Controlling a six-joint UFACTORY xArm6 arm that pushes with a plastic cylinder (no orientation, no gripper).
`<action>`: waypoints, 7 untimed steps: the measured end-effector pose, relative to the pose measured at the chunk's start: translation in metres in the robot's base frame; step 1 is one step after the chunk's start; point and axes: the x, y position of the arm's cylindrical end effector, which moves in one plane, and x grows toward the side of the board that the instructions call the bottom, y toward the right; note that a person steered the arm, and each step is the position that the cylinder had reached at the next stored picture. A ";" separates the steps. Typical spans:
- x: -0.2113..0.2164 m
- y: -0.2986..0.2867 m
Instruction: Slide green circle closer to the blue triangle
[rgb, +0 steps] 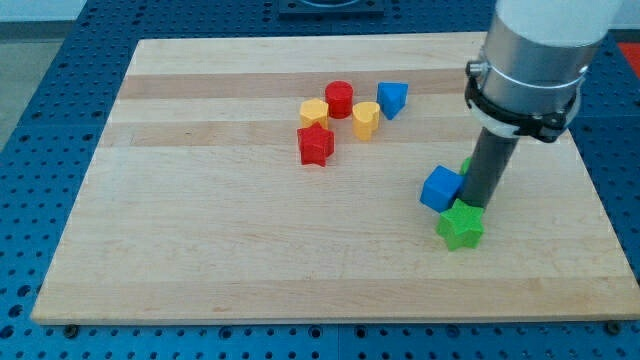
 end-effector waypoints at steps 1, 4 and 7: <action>-0.001 -0.003; -0.017 0.025; -0.064 0.048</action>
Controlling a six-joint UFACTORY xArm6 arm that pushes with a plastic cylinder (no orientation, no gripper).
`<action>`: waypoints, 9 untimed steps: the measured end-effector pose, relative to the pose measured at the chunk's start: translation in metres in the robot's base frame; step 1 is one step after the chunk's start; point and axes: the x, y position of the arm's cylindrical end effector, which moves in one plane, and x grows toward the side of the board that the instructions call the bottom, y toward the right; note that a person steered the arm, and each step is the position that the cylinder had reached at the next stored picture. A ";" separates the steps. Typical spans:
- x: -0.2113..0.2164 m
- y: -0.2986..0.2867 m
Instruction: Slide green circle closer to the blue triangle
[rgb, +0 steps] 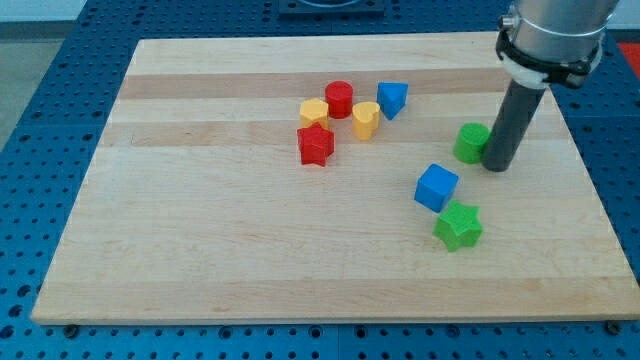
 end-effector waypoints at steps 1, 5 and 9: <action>-0.012 0.000; -0.033 -0.038; -0.039 -0.052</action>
